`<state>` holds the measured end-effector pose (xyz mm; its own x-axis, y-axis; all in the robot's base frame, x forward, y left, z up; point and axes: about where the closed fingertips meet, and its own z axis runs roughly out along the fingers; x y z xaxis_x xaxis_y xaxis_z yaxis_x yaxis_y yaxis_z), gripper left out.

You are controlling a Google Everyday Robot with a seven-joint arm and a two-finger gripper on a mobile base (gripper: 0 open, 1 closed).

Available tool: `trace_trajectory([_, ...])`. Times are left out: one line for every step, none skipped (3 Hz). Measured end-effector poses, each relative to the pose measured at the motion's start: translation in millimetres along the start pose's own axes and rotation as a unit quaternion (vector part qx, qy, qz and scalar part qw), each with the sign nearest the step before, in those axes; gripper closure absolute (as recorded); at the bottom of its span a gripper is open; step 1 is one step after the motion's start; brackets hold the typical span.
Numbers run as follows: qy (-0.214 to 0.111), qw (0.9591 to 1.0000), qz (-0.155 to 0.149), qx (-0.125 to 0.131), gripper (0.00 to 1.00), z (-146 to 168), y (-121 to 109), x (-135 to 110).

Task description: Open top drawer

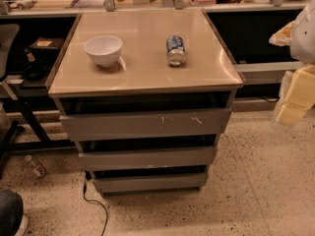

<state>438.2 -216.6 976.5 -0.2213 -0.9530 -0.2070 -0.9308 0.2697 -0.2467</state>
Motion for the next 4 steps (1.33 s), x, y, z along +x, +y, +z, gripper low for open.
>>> trace_trajectory([0.0, 1.0, 0.0, 0.0, 0.0, 0, 0, 0])
trace_trajectory([-0.007, 1.0, 0.001, 0.002, 0.0, 20, 5, -11])
trace_trajectory([0.001, 1.0, 0.004, -0.005, 0.0, 65, 13, -28])
trace_trajectory([0.007, 0.9997, 0.0, -0.025, 0.0, 116, 20, -43])
